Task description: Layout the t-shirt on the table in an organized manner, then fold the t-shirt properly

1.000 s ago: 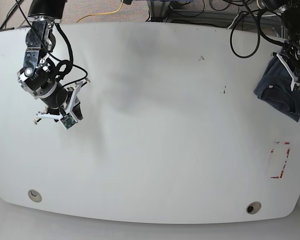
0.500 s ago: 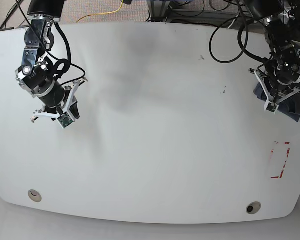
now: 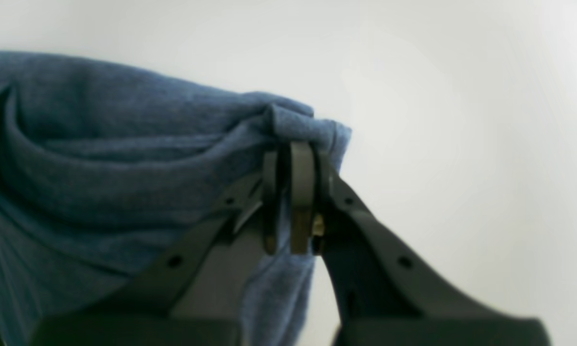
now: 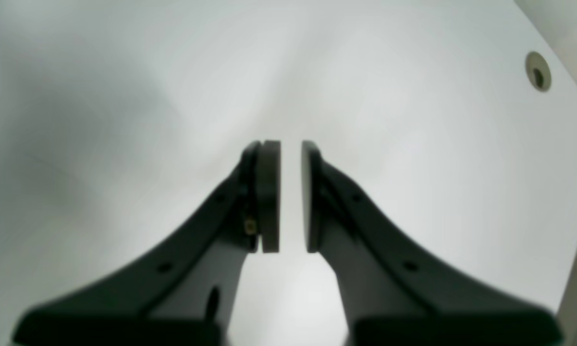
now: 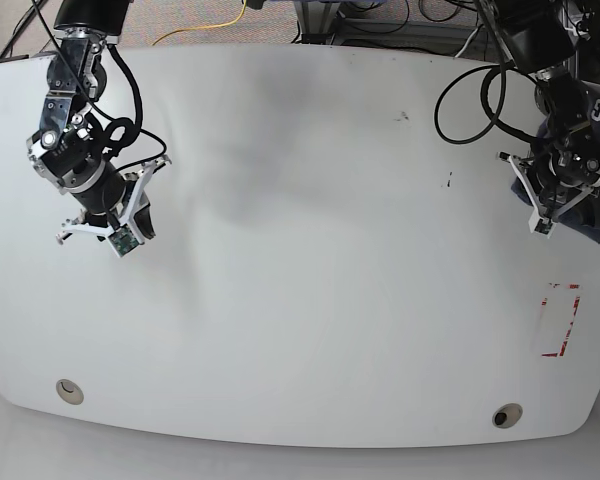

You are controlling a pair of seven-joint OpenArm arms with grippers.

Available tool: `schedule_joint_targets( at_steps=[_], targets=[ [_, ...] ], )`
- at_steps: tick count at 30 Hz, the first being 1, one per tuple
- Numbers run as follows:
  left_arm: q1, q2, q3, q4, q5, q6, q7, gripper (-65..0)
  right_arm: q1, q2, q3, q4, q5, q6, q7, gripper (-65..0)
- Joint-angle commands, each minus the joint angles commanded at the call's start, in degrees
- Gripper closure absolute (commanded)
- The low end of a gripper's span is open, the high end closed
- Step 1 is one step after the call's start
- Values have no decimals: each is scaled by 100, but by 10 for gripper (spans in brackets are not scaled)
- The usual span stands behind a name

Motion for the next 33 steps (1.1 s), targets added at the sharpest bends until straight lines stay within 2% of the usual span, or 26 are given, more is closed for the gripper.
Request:
schedule_joint_targets(
  at_steps=[5, 10, 12, 17, 23, 27, 33],
  targets=[
    [-9, -281, -123, -360, -26, 0, -229, -22, 0, 0, 0, 0, 0, 0, 0, -67],
    [-9, -316, -387, -387, -26, 0, -325, -22, 0, 0, 0, 0, 0, 0, 0, -67],
    [-53, -422, -440, -369, -35, 0, -325, -22, 0, -9, 0, 0, 0, 0, 0, -67],
    [-220, -563, -466, -378, -35, 0, -316, -22, 0, -141, 0, 0, -35, 0, 0, -67],
    [-255, -580, -466, -246, -53, 0, -316, -22, 0, -237, 0, 0, -44, 0, 0, -67],
    [-255, -501, -422, 308, -53, 0, -316, -22, 0, -281, 0, 0, -53, 0, 0, -67],
    [-457, 123, -422, 1407, 0, 0, -316, -22, 53, -387, -35, 0, -62, 0, 26, -67]
  ],
)
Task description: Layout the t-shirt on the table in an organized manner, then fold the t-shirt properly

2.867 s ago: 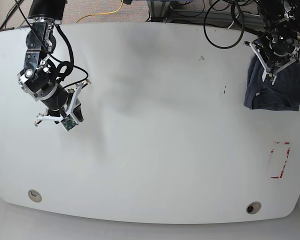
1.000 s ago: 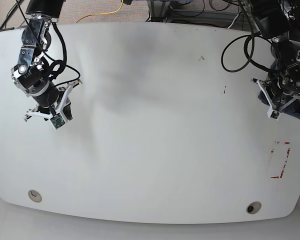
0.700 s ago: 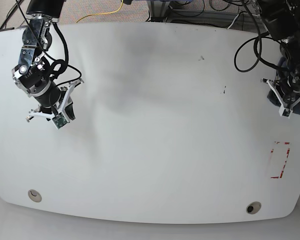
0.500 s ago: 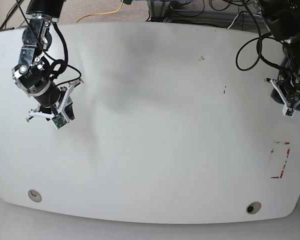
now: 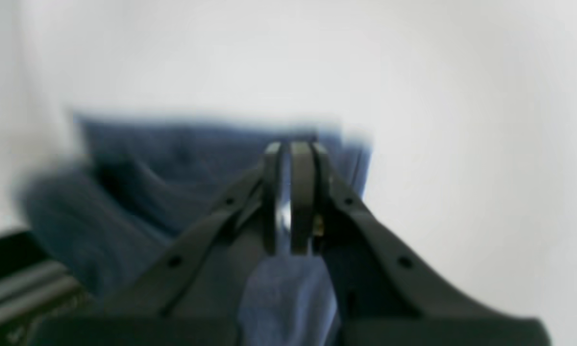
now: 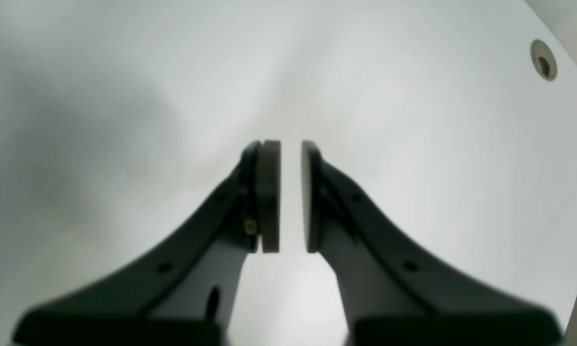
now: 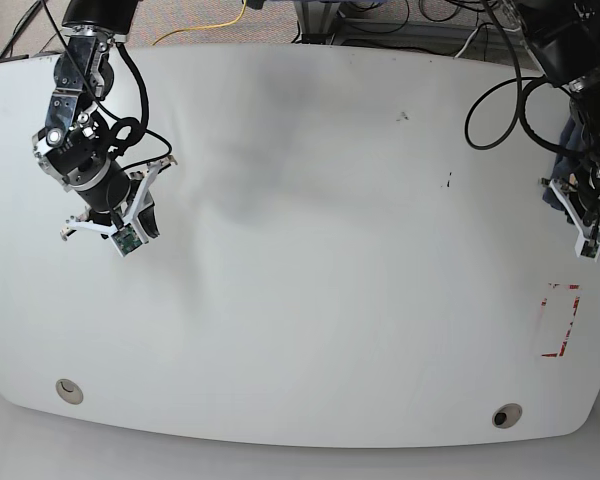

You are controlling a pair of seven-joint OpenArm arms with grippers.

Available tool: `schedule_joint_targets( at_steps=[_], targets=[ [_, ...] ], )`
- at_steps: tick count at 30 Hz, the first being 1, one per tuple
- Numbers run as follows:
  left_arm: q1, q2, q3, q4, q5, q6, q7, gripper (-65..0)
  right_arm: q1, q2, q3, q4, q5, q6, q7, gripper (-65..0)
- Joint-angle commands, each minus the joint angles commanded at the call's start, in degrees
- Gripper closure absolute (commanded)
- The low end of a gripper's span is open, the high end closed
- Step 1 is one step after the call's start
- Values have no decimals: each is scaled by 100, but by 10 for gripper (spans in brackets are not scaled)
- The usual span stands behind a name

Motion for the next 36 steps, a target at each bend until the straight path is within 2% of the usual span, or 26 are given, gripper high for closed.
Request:
schedule_joint_targets(
  at_steps=[2, 5, 7, 10, 11, 12, 13, 14, 17, 18, 19, 23, 27, 31, 36],
  targets=[
    [-18, 220, 9, 299, 9, 0, -18, -22, 35, -176, 0, -9, -70, 0, 70, -67],
    [-18, 615, 79, 642, 9, 0, -149, -22, 105, -404, 0, -26, -396, 0, 466, -68],
    [44, 844, 308, 853, 9, 0, -563, -22, 88, -659, 0, -114, -756, 0, 1055, -70],
    [281, 1002, 598, 888, 9, 0, -1257, -22, 88, -1002, 0, -369, -1204, 0, 1829, -70],
    [343, 1055, 703, 888, 9, 75, -1512, -22, 88, -1099, 0, -484, -1345, 0, 2092, -70],
    [413, 1125, 835, 888, 18, 303, -1837, -22, 88, -1204, 0, -642, -1512, 0, 2453, -70],
    [466, 1160, 905, 879, 18, 462, -2048, -22, 88, -1240, 0, -712, -1582, 0, 2611, -70],
    [580, 1204, 1029, 870, 18, 734, -2382, -22, 88, -1327, 0, -941, -1741, 0, 3024, -70],
    [862, 1327, 1424, 826, 18, 1499, -3191, -22, 88, -1363, 35, -1442, -2013, 0, 3938, -68],
    [905, 1336, 1486, 818, 18, 1596, -3305, -22, 88, -1363, 35, -1503, -2040, 0, 4062, -68],
    [1020, 1363, 1670, 809, 18, 1903, -3631, -24, 79, -1354, 79, -1705, -2084, -13, 4369, -68],
    [1442, 1371, 2154, 826, 18, 2457, -4246, -24, -123, -1240, 378, -1987, -2075, -382, 5073, -67],
    [1916, 1371, 2374, 888, 9, 2791, -4703, -24, -431, -1116, 396, -2040, -2075, -690, 5574, -67],
    [2470, 1371, 2558, 932, 0, 2862, -4949, -24, -853, -976, 422, -2040, -2004, -1051, 5934, -67],
    [3341, 1371, 2620, 1319, -35, 2862, -5116, -24, -1582, -695, 422, -1934, -1248, -1138, 5952, -67]
  ],
)
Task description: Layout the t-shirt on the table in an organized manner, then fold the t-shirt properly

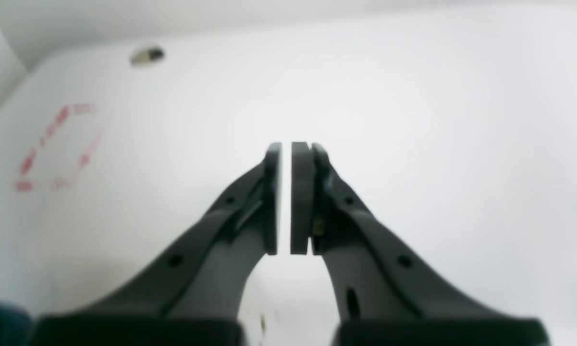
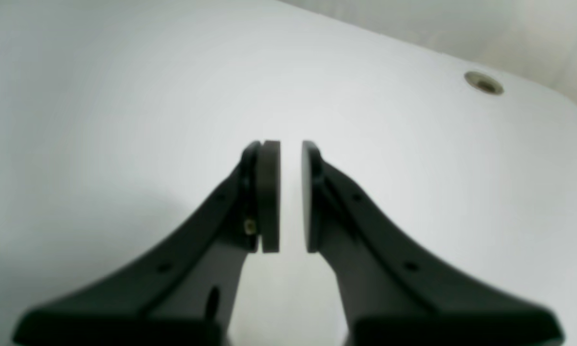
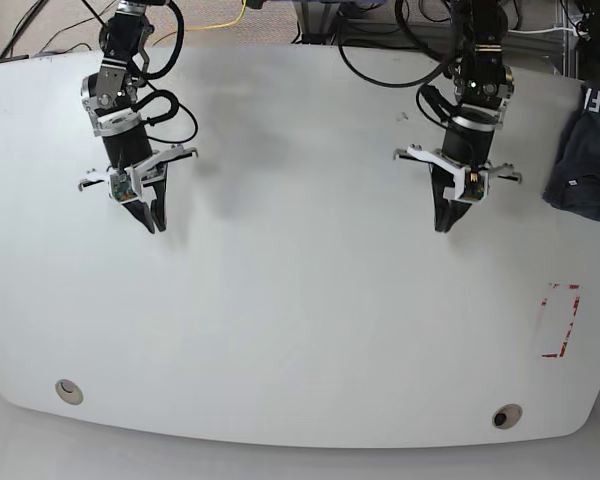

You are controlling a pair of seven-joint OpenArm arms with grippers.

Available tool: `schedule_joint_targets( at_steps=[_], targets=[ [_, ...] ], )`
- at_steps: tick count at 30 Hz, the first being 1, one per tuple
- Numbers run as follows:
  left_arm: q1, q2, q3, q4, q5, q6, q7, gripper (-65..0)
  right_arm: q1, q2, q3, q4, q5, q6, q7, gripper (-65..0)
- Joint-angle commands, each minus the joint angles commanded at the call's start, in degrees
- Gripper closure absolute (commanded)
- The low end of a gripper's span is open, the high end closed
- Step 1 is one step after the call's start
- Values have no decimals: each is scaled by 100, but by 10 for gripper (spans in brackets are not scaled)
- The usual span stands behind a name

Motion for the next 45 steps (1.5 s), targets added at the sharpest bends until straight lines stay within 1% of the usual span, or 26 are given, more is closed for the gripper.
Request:
schedule_joint_targets(
  at_steps=[2, 5, 10, 14, 17, 19, 21, 22, 24, 25, 27, 29, 32, 34, 36, 40, 42, 45],
  targets=[
    [316, -9, 0, 114, 0, 0, -53, -24, -316, 158, 0, 35, 308, -9, 0, -67],
    [721, -9, -35, 299, 0, 0, -158, -24, -738, 229, 0, 158, 589, -9, 0, -67],
    [1741, -18, -193, 571, -9, 0, -211, -21, -1600, 281, 0, 431, 695, 35, 0, -67],
    [2286, -18, -211, 580, -9, 0, -273, -19, -2251, 316, 0, 580, 703, 44, 0, -65],
    [2919, -9, -281, 580, -9, 0, -281, -19, -2734, 316, 0, 580, 712, 44, 18, -63],
    [3262, 0, -308, 607, -9, 0, -281, -18, -3007, 316, 0, 580, 862, 53, 18, -62],
    [3578, 0, -308, 615, -18, 0, -308, -18, -3279, 334, 0, 580, 1160, 141, 18, -48],
    [3745, 0, -308, 615, -18, 0, -352, -18, -3437, 334, 0, 571, 1363, 237, 18, -38],
    [3947, 0, -316, 598, -18, 0, -440, -18, -3675, 334, 0, 554, 1574, 369, 18, -32],
    [4202, 0, -316, 580, -9, 0, -501, -18, -3938, 334, 0, 545, 1749, 519, 18, -30],
    [4484, 0, -316, 580, -9, 0, -510, -18, -4220, 325, 0, 545, 1864, 624, 9, -30],
    [4703, -26, -316, 580, -9, 0, -519, -18, -4484, 299, -18, 536, 1890, 677, 0, -30],
    [4858, -44, -325, 536, 0, 0, -519, -18, -4818, 281, -44, 527, 1899, 677, 0, -30],
    [4858, -132, -334, 369, 9, 0, -510, -18, -5029, 273, -62, 404, 1916, 677, -9, -30],
    [4858, -273, -334, 123, 9, 0, -510, -18, -5108, 255, -211, 149, 1899, 677, -9, -30],
    [4826, -369, -325, -501, 9, 0, -510, -18, -5029, 316, -369, -475, 1890, 677, -9, -30],
    [4633, -369, -325, -826, 9, 0, -510, -18, -4897, 325, -440, -818, 1890, 677, -9, -30],
    [4185, -369, -325, -1415, 0, 0, -510, -18, -4615, 413, -730, -1503, 1881, 677, -9, -30]
  ],
)
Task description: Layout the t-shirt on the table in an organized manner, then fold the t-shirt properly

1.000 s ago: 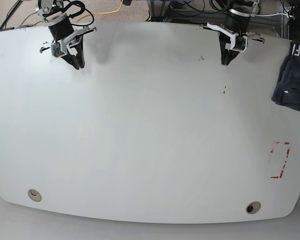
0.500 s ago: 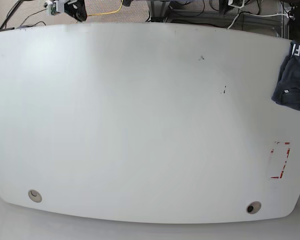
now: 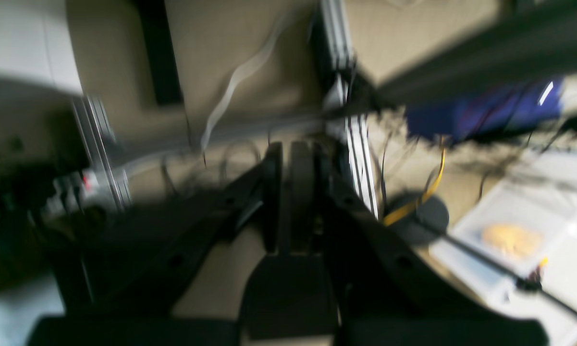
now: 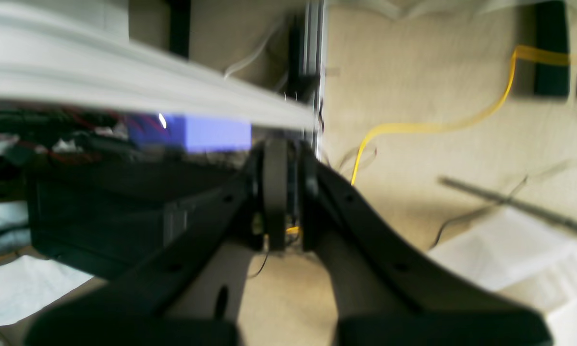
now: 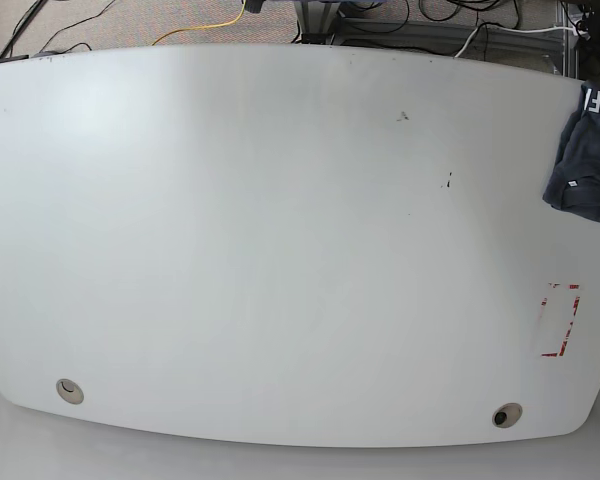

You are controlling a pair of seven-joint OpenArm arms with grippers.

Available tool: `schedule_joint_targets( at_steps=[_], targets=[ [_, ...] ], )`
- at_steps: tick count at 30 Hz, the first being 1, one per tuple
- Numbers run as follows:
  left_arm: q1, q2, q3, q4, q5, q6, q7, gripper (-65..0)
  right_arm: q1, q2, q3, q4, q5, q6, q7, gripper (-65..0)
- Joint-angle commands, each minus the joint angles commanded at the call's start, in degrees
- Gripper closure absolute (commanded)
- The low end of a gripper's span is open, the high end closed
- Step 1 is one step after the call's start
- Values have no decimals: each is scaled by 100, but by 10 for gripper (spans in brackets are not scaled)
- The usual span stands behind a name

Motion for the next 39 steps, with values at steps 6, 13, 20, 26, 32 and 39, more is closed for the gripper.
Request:
schedule_joint_targets(
  at_steps=[6, 13, 20, 26, 32, 39],
  targets=[
    [-914, 0, 0, -1327, 9, 0, 0, -18, 774, 202, -501, -1284, 0, -18, 26, -30],
    [-1960, 0, 105, -2892, 44, 0, 0, -19, 1811, 202, -958, -2708, -9, -44, 35, -30],
    [-2831, -132, 158, -4167, 35, 0, 0, -19, 2444, 79, -1152, -3552, -343, -53, 35, -30],
    [-3455, -237, 158, -5055, 44, 0, 0, -22, 2708, -62, -897, -3763, -809, -273, 35, -32],
    [-4264, -360, 466, -6268, 44, 0, 0, -22, 3226, -237, -888, -4378, -1187, -633, 35, -33],
    [-4897, -413, 615, -7209, 35, 9, 0, -22, 3833, -369, -888, -5187, -1354, -818, 35, -35]
  ],
)
